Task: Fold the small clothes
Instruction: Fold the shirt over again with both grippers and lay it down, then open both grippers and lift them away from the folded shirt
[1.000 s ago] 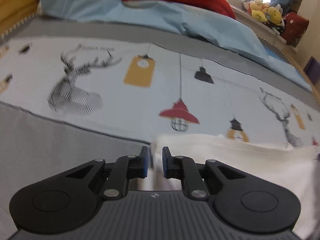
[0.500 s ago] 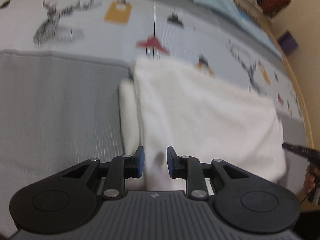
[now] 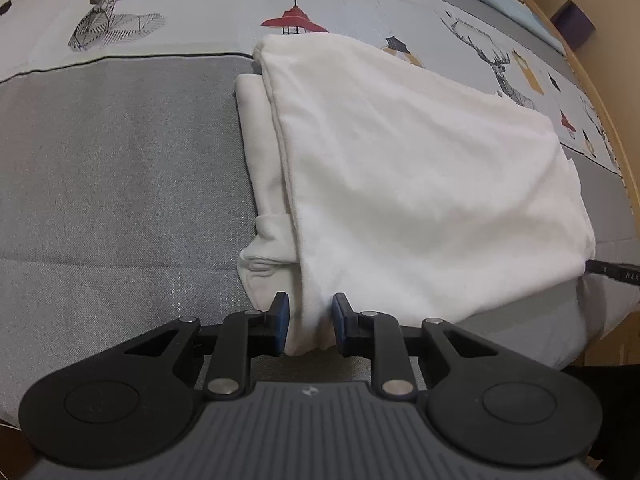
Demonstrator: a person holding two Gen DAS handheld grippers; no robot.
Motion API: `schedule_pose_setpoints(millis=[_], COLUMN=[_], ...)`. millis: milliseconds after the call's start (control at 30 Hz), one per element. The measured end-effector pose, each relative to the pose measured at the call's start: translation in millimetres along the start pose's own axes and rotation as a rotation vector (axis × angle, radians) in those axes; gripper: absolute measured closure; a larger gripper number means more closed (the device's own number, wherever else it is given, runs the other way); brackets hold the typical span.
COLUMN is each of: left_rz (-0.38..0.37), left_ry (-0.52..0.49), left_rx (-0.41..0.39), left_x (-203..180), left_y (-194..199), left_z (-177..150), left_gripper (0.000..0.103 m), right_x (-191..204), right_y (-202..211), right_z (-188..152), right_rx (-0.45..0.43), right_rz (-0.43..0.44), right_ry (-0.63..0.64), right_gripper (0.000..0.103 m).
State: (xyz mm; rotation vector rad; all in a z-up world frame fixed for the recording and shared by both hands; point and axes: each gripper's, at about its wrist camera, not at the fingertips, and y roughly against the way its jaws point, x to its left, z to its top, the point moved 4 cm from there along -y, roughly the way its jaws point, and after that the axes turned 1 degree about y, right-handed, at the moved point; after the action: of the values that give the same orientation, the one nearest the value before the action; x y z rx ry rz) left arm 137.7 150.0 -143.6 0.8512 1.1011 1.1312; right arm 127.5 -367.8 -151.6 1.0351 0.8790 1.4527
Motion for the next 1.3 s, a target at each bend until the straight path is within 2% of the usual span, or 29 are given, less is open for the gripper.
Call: schedule_pose_setpoints(millis=[100,167,267,400,567,600,633,667,733,767,833,933,1033,1133,1233,1300], left_rz=[0.005,0.008,0.005,-0.024,-0.065,-0.058,-0.027,0.015,0.090,0.089,0.053,-0.019,-0.085,-0.051,0.079,0.058], left_ry=[-0.023,-0.037,-0.036,-0.028,-0.011,-0.006,-0.006,-0.010,-0.013,-0.013,-0.012,-0.036,-0.104,-0.188,-0.202,-0.155], left_rx=[-0.004,-0.006,-0.017,-0.058,-0.082,-0.060,-0.017,0.023,0.082,0.075,0.008,-0.116,-0.150,-0.079,0.120,0.127], left_x=[-6.3,-8.6,-4.5,-0.9,6.0,8.5,12.1,15.5,20.6,20.3,15.5,1.0,-22.9,-41.8,-33.1,-28.5], left_y=[-0.7,-2.1,1.0,12.8,26.0,22.3,14.3,6.2,-6.5,-5.7,6.0,27.5,30.2,9.5,-28.8,-28.6], left_z=[-0.4,0.7,1.0,2.2,-1.5,-3.4,-6.3,-8.7,-12.7,-11.2,-4.0,5.7,9.4,4.1,-11.2,-7.0], left_gripper=[0.081,0.086,0.094,0.096,0.097,0.099,0.103,0.103,0.103,0.103,0.103,0.103,0.102,0.098,0.098,0.098], right_x=[4.7,8.8,12.0,6.9,-2.6,-5.5,-6.4,-8.3,-11.6,-14.1,-18.0,-17.4,-13.6,-2.5,9.0,13.8], right_y=[1.1,0.3,3.7,21.9,37.3,36.6,33.6,27.6,12.6,7.4,5.7,25.0,44.0,39.6,18.0,1.9], right_z=[5.4,9.1,11.4,14.5,12.0,9.7,6.8,3.7,-4.3,-7.4,-6.4,5.9,16.9,17.5,10.9,3.7], right_rx=[-0.024,-0.023,-0.034,-0.106,-0.134,-0.125,-0.109,-0.079,0.005,0.035,0.046,-0.079,-0.206,-0.201,-0.117,-0.045], right_rz=[-0.017,-0.018,-0.020,-0.002,0.038,0.035,0.024,0.006,-0.077,-0.117,-0.143,-0.143,-0.069,-0.004,-0.029,-0.055], right_ry=[0.023,0.051,0.086,0.080,0.053,0.054,0.058,0.066,0.097,0.113,0.100,0.079,0.044,0.074,0.160,0.201], right_gripper=[0.086,0.086,0.096,0.098,0.099,0.099,0.099,0.099,0.103,0.103,0.103,0.103,0.103,0.103,0.100,0.099])
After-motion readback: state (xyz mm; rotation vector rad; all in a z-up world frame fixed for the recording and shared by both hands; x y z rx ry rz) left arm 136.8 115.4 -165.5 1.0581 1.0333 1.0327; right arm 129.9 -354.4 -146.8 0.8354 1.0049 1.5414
